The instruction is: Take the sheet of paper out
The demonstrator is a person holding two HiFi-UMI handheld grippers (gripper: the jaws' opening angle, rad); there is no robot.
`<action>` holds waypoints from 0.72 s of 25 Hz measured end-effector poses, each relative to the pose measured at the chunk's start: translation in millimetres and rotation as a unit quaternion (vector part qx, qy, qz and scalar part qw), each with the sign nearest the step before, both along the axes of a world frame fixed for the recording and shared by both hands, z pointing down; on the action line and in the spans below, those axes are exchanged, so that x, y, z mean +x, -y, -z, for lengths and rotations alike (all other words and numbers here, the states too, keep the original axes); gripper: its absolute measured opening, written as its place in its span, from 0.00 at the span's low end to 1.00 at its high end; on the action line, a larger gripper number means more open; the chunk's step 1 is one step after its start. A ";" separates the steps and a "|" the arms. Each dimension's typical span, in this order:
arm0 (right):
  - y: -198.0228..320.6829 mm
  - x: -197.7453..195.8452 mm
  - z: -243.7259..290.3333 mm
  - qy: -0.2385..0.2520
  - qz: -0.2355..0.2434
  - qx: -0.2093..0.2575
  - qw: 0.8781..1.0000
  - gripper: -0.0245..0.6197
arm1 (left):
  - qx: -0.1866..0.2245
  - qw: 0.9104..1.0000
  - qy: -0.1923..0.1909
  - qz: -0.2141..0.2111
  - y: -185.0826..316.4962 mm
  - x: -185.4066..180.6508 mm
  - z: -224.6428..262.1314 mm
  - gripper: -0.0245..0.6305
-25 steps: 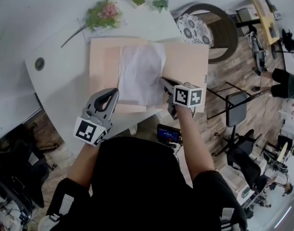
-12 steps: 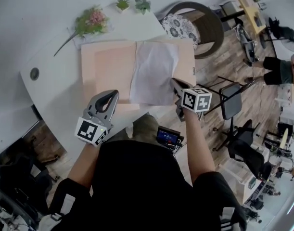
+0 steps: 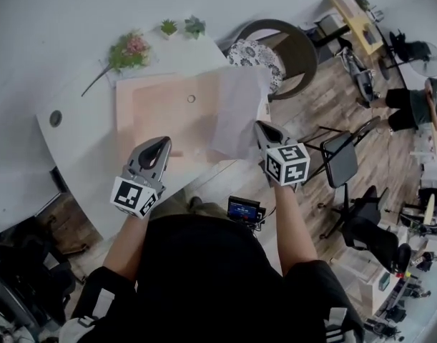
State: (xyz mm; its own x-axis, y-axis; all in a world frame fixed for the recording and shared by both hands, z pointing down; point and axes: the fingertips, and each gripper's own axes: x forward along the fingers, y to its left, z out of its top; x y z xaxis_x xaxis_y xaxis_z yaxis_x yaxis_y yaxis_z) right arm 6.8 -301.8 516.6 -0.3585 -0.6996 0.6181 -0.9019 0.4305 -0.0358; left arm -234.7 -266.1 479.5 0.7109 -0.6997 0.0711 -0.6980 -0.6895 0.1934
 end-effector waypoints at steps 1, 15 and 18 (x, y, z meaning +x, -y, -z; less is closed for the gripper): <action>-4.6 0.8 9.3 0.000 0.005 0.015 1.000 0.06 | 0.003 1.000 -0.001 0.004 -4.4 3.8 6.9 0.04; -102.0 21.8 112.6 0.004 0.058 0.240 0.969 0.06 | 0.056 0.997 0.027 0.051 -89.1 34.1 62.3 0.04; -125.8 20.2 126.0 0.006 0.068 0.264 0.962 0.06 | 0.057 0.995 0.033 0.074 -109.2 27.0 64.4 0.04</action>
State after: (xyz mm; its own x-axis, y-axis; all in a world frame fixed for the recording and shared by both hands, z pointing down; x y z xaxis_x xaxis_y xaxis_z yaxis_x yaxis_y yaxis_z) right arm 27.0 -176.1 390.6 -0.4732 -0.8616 0.1835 -0.8374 0.5047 0.2102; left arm -207.7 -156.9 415.0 0.5953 -0.8031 0.0279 -0.8026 -0.5925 0.0697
